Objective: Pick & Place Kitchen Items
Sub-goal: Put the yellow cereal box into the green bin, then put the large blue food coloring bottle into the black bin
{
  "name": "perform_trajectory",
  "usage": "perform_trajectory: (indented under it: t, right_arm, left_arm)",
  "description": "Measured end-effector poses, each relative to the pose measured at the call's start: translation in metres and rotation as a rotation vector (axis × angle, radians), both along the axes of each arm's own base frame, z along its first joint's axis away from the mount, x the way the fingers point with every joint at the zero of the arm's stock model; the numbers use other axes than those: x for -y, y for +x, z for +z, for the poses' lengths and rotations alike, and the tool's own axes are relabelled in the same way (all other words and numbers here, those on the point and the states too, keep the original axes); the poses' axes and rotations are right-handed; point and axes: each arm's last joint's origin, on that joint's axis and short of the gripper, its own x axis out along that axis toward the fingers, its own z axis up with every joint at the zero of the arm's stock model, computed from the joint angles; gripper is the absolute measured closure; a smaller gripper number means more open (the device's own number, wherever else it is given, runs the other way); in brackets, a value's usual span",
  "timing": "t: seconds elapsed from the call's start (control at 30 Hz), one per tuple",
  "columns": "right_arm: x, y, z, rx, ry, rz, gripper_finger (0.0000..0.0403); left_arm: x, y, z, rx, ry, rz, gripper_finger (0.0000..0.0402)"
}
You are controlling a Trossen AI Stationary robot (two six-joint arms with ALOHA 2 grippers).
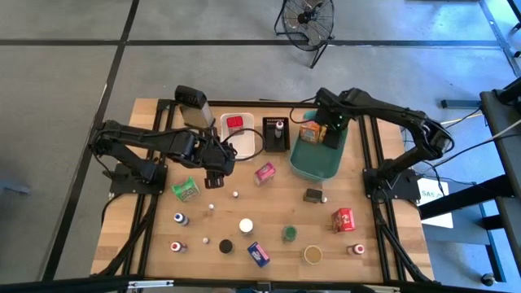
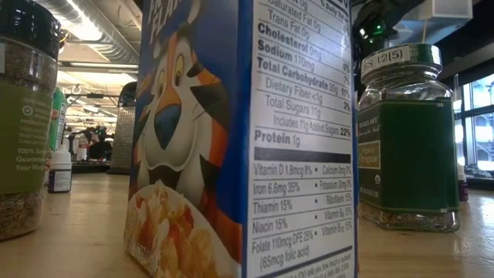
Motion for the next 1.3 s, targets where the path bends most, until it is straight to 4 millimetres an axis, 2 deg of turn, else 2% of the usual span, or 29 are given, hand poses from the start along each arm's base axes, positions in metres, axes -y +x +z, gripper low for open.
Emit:
perform_trajectory:
  t: [0.27,0.67,0.87,1.03,1.3]
  right_arm:
    - [0.001,-0.002,-0.002,-0.006,0.003,-0.006,0.0261]
    - [0.0,-0.003,-0.002,-0.023,-0.004,-0.027,0.0158]
    - [-0.001,-0.006,-0.001,-0.07,-0.004,-0.027,0.0139]
    - [-0.001,-0.006,0.013,-0.068,-0.005,-0.046,0.0139]
    - [-0.006,-0.011,0.053,0.002,-0.049,-0.098,0.0139]
  left_arm:
    - [0.0,0.0,0.0,0.0,0.0,0.0,0.0119]
    - [0.0,0.0,0.0,-0.002,0.003,-0.005,0.0119]
    - [0.0,0.0,0.0,-0.003,0.003,-0.006,0.0119]
    - [0.0,0.0,0.0,-0.003,0.004,-0.006,0.0119]
    - [-0.003,0.0,0.001,0.01,0.091,0.018,0.0119]
